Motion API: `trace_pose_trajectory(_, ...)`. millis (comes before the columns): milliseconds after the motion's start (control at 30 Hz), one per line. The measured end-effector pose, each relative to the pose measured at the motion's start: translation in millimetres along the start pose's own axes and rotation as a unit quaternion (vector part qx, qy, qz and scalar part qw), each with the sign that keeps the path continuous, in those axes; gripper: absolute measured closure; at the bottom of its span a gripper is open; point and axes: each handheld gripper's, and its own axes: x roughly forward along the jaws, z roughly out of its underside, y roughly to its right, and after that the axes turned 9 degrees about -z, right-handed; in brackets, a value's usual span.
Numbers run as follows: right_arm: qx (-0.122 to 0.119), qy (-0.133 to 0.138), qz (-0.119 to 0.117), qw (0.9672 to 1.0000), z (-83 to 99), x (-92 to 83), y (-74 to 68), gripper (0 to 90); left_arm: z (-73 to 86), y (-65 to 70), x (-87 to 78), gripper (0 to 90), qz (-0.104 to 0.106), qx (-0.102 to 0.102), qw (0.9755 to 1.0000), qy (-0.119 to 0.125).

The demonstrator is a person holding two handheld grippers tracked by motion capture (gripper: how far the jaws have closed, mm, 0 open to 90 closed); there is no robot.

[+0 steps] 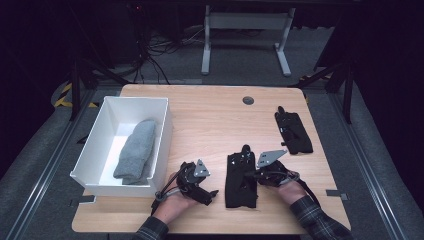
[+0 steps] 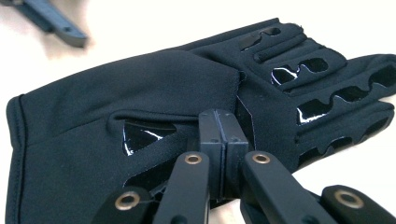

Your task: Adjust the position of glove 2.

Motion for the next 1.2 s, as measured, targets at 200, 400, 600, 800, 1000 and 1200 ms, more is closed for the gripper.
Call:
trace_pose_trajectory(200, -0.023, -0.008, -0.025, 0.9994, -2.6, 4.6, -12.0, 90.0, 0.0, 0.0, -0.1, 0.2, 0.000, 0.000, 1.0000, 0.000)
trace_pose_trajectory(400, -0.026, -0.009, -0.034, 0.9990, -2.8, 5.1, -15.5, 90.0, 0.0, -0.1, -0.1, 0.1, 0.000, 0.000, 1.0000, 0.000)
trace_pose_trajectory(600, 0.002, 0.046, 0.006, 0.9989, -1.6, -30.3, 3.8, 90.0, -0.1, -0.2, 0.0, 0.1, 0.000, 0.001, 1.0000, 0.000)
trace_pose_trajectory(800, 0.042, 0.050, 0.056, 0.9963, 13.3, -58.0, 32.4, 90.0, -0.1, -0.3, 0.1, 0.1, 0.001, 0.002, 1.0000, 0.000)
trace_pose_trajectory(1000, 0.082, 0.051, 0.136, 0.9859, 27.9, -80.3, 60.2, 90.0, -0.2, -0.4, 0.2, 0.1, 0.002, 0.002, 1.0000, 0.000)
trace_pose_trajectory(1200, 0.124, 0.062, 0.188, 0.9725, 31.3, -92.5, 87.7, 90.0, -0.3, -0.5, 0.2, 0.1, 0.002, 0.003, 1.0000, 0.000)
